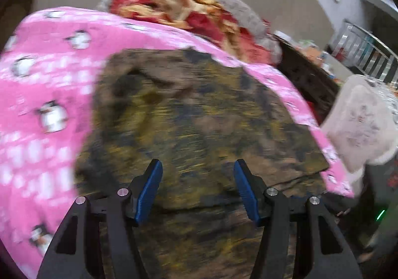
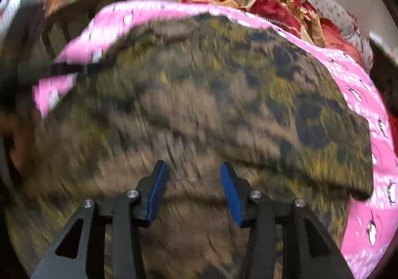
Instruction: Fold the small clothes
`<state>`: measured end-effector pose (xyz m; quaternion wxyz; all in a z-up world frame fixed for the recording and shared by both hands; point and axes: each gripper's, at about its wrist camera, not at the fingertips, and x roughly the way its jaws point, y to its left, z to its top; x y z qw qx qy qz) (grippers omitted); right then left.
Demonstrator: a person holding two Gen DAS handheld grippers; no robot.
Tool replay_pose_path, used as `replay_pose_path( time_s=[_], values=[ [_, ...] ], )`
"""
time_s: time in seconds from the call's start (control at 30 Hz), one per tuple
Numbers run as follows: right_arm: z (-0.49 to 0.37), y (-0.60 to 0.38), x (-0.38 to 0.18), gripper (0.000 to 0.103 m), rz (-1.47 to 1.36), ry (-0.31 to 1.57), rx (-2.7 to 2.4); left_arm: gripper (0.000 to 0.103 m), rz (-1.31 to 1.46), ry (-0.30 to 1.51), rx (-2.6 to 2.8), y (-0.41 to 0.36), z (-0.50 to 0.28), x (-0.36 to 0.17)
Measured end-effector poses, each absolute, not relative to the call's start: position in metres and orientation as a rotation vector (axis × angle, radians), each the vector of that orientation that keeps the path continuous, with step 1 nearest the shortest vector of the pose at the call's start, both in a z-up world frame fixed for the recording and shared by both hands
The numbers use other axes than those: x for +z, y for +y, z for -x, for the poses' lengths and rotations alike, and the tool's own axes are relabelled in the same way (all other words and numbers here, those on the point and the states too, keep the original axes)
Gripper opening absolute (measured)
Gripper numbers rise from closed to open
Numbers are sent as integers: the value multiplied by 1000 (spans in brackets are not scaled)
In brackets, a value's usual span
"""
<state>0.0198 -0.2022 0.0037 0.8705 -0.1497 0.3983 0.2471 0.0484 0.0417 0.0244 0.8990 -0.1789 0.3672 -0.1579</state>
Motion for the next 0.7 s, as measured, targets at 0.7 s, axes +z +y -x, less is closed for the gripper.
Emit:
replay_pose_path(
  time_s=[0.7],
  values=[
    [-26, -215, -4, 74, 221, 789, 459, 0, 745, 866, -386, 39, -98, -17]
  ],
)
